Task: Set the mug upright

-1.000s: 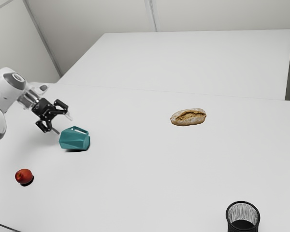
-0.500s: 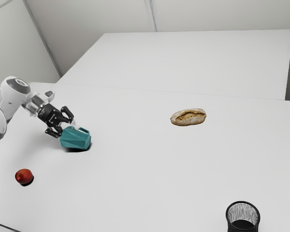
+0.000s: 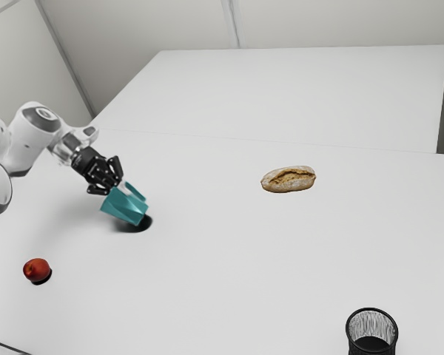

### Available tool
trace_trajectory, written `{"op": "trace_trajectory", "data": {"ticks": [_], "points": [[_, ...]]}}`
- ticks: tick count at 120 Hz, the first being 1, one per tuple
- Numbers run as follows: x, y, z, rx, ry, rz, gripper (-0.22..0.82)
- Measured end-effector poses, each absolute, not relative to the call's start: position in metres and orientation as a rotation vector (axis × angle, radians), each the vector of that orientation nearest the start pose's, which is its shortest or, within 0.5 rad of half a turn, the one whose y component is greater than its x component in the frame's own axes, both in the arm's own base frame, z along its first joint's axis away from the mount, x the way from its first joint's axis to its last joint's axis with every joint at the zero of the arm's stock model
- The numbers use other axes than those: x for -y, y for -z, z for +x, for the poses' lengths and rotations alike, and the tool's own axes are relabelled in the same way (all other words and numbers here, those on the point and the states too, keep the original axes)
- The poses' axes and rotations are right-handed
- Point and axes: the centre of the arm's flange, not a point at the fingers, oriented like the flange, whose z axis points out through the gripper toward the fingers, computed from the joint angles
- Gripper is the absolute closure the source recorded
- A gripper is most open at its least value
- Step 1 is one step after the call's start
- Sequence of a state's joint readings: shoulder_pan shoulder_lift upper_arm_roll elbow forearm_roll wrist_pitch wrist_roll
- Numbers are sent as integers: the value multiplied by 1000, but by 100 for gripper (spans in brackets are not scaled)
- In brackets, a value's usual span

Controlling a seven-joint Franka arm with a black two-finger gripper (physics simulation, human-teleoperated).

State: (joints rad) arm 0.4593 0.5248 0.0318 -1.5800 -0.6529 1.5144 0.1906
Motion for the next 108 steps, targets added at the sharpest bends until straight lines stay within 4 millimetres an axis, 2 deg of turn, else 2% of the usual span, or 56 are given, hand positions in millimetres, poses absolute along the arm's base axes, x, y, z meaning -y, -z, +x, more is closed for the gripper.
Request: {"op": "trace_trajectory", "data": {"ticks": [16,28,43,56,65,88,108], "points": [[-204,-351,597,-468,383,2388,77],[-171,-379,605,-378,361,2566,78],[-126,-401,601,-266,321,2805,78],[-90,-409,591,-183,261,2967,79],[-72,-410,586,-158,208,3036,79],[-41,-407,586,-167,95,3123,79],[-16,-401,577,-224,56,3148,79]]}}
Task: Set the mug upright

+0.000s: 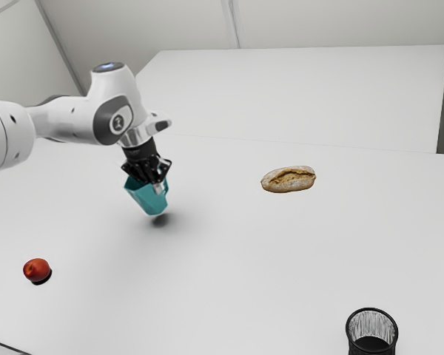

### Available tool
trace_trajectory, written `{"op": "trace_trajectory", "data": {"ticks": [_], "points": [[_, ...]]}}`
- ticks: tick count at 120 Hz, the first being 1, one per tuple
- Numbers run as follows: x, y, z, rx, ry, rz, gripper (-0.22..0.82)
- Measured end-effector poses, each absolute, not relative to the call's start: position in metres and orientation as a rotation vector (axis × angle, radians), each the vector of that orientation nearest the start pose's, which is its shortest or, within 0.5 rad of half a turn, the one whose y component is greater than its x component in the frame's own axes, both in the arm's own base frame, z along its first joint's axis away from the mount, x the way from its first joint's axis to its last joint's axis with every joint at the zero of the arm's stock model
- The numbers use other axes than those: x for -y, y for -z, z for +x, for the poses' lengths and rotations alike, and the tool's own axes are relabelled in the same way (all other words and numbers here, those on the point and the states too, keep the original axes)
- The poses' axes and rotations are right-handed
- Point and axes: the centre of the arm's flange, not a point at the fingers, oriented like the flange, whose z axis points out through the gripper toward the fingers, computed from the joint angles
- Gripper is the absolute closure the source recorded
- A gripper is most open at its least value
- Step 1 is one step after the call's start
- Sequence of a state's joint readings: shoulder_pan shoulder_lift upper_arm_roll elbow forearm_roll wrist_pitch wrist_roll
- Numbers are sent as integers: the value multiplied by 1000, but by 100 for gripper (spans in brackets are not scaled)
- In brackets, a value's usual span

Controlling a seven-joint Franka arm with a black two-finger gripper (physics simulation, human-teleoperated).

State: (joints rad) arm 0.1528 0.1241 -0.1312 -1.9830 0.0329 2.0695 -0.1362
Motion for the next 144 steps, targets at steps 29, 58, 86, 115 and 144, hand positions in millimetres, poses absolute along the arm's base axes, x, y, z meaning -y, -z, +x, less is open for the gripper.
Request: {"op": "trace_trajectory", "data": {"ticks": [29,58,86,115,144], "points": [[-5,-382,574,360,-78,-3099,79],[1,-355,584,462,-97,-3091,79],[7,-348,588,526,-84,-3089,62],[10,-373,587,552,-11,-3085,21],[19,-422,586,513,121,-3076,7]]}}
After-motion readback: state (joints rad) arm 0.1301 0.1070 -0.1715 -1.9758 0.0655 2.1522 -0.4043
